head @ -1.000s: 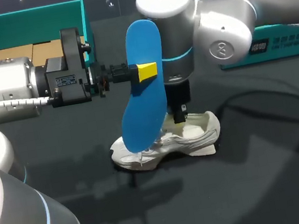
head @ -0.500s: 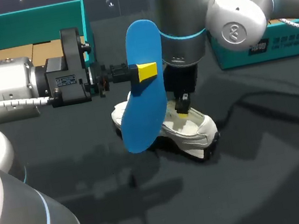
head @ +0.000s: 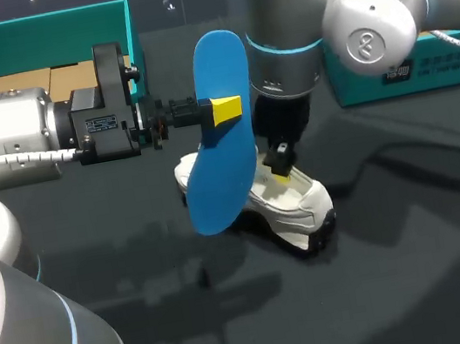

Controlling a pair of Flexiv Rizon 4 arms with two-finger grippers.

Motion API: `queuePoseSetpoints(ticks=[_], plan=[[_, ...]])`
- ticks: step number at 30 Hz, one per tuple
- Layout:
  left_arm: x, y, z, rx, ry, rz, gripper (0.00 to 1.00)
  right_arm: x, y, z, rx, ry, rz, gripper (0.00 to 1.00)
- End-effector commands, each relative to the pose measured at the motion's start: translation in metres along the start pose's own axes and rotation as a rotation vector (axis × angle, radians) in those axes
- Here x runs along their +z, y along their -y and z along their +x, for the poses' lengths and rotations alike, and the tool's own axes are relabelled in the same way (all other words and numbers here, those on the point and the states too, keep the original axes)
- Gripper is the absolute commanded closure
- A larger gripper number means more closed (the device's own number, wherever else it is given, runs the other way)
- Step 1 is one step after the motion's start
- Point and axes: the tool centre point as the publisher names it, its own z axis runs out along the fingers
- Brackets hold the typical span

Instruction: Take the shoe out of the shoebox, open the shoe tongue, remove and reinsert the insole, then place the shoe into the shoebox

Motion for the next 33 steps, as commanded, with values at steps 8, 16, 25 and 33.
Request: queuePoseSetpoints(ticks=[8,16,25,33], plan=[[0.001,-0.001,0.000,0.000,0.001,0.002,1.00,-0.011,0.014,0.019,0.572,0.003,-0.016,1.00],[0.001,-0.001,0.000,0.000,0.001,0.002,1.00,-0.011,0.014,0.019,0.572,0.003,-0.016,1.00],[0.001,-0.001,0.000,0.000,0.001,0.002,1.00,-0.005,0.011,0.041,0.821,0.002,-0.044,1.00],[0.001,-0.001,0.000,0.000,0.001,0.002,1.00,0.003,0.013,0.044,0.799,-0.036,-0.117,1.00]])
